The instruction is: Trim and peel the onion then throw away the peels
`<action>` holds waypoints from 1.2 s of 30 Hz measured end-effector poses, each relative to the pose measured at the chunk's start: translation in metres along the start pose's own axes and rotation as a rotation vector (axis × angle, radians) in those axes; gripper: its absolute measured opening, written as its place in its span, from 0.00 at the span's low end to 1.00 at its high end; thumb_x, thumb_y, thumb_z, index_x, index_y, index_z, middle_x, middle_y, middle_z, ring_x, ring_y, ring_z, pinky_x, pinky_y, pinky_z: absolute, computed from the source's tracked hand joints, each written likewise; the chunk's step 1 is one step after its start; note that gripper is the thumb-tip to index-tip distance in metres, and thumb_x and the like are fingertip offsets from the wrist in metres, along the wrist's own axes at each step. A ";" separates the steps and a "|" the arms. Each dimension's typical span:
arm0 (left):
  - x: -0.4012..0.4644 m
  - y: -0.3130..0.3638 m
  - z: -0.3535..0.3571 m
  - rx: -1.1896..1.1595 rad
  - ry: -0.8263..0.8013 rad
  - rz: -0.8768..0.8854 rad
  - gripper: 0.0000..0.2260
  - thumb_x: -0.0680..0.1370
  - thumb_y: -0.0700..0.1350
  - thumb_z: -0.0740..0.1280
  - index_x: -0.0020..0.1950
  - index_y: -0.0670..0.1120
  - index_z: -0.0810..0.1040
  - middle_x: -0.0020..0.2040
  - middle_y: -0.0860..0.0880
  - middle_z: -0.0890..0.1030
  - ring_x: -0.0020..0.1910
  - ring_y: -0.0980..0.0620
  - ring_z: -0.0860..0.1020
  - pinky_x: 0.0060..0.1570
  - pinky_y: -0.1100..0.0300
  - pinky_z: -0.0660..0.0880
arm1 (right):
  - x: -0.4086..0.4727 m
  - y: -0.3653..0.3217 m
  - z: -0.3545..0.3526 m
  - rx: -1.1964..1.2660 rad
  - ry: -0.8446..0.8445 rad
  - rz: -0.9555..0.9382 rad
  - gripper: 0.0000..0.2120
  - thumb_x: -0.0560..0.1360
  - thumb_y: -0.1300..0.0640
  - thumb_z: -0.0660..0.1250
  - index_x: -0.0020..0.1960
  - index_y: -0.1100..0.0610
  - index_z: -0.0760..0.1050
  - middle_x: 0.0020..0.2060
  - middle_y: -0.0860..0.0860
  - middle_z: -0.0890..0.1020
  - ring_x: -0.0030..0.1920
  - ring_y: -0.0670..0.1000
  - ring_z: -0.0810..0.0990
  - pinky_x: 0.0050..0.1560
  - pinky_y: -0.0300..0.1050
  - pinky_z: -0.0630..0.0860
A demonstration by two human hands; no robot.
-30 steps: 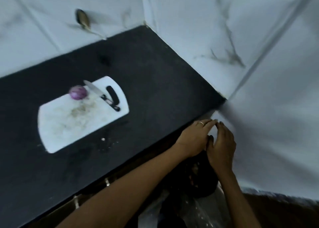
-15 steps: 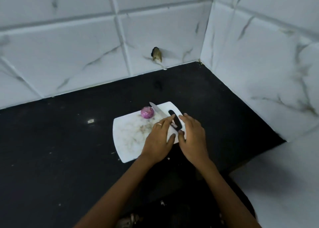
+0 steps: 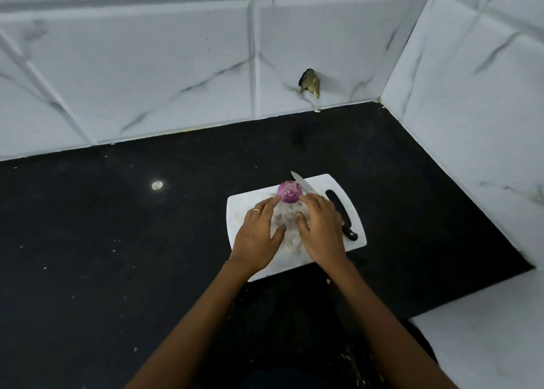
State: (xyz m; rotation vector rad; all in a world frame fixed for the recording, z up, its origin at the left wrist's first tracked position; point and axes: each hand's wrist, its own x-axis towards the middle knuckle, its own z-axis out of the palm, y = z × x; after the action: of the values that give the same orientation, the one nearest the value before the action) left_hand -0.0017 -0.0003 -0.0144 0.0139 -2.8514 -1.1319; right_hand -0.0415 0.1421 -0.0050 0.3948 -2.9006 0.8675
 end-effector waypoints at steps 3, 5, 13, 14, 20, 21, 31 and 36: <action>0.005 0.003 0.004 0.018 0.006 -0.041 0.27 0.78 0.48 0.64 0.75 0.50 0.60 0.73 0.49 0.66 0.69 0.48 0.66 0.65 0.53 0.68 | 0.019 0.008 -0.006 -0.098 0.009 0.059 0.16 0.74 0.60 0.63 0.62 0.57 0.72 0.60 0.54 0.76 0.61 0.56 0.72 0.60 0.53 0.70; 0.014 0.006 0.008 0.043 0.025 -0.087 0.28 0.77 0.51 0.65 0.75 0.51 0.60 0.72 0.48 0.68 0.67 0.47 0.68 0.64 0.50 0.69 | 0.029 0.015 -0.010 -0.129 -0.011 0.113 0.17 0.74 0.59 0.63 0.63 0.56 0.72 0.60 0.54 0.75 0.61 0.56 0.70 0.59 0.53 0.69; 0.076 0.025 0.030 0.014 0.056 -0.284 0.34 0.74 0.52 0.70 0.75 0.50 0.57 0.74 0.46 0.62 0.71 0.47 0.63 0.67 0.55 0.66 | 0.047 0.046 -0.013 -0.179 -0.127 0.226 0.21 0.74 0.51 0.67 0.65 0.53 0.69 0.62 0.55 0.70 0.62 0.57 0.67 0.60 0.53 0.66; 0.082 0.025 0.033 0.022 0.051 -0.284 0.34 0.74 0.50 0.70 0.75 0.50 0.58 0.73 0.46 0.62 0.71 0.47 0.63 0.67 0.56 0.67 | 0.050 0.049 -0.012 -0.158 -0.154 0.234 0.23 0.73 0.50 0.68 0.66 0.53 0.68 0.62 0.55 0.69 0.63 0.57 0.67 0.61 0.53 0.67; 0.096 0.016 0.042 0.059 0.047 -0.277 0.33 0.72 0.48 0.73 0.73 0.49 0.61 0.70 0.46 0.66 0.67 0.47 0.66 0.63 0.56 0.70 | 0.057 0.056 -0.006 0.015 -0.299 0.248 0.27 0.72 0.52 0.70 0.67 0.51 0.64 0.61 0.54 0.68 0.56 0.54 0.75 0.52 0.52 0.75; 0.096 0.014 0.042 0.053 0.054 -0.271 0.33 0.71 0.48 0.74 0.72 0.49 0.62 0.69 0.46 0.67 0.66 0.47 0.67 0.62 0.56 0.70 | 0.059 0.057 -0.006 0.034 -0.309 0.247 0.26 0.72 0.53 0.70 0.66 0.51 0.65 0.59 0.53 0.70 0.54 0.54 0.76 0.51 0.52 0.76; 0.081 0.006 0.027 0.059 0.015 -0.225 0.25 0.69 0.49 0.75 0.63 0.49 0.72 0.64 0.48 0.70 0.62 0.49 0.69 0.58 0.59 0.72 | 0.069 0.044 -0.007 0.104 -0.330 0.262 0.09 0.73 0.59 0.65 0.53 0.57 0.76 0.41 0.52 0.79 0.43 0.53 0.79 0.43 0.47 0.76; 0.043 -0.007 0.016 0.057 0.054 -0.208 0.25 0.67 0.49 0.75 0.62 0.49 0.73 0.61 0.49 0.72 0.59 0.49 0.70 0.56 0.57 0.72 | 0.053 0.039 -0.003 0.254 -0.276 0.357 0.05 0.71 0.62 0.67 0.47 0.57 0.79 0.36 0.46 0.79 0.41 0.51 0.80 0.41 0.44 0.75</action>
State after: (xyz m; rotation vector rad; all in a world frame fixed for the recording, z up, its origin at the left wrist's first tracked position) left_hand -0.0460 0.0043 -0.0278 0.3459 -2.8856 -1.0646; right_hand -0.1032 0.1637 -0.0144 0.0055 -3.1790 1.3392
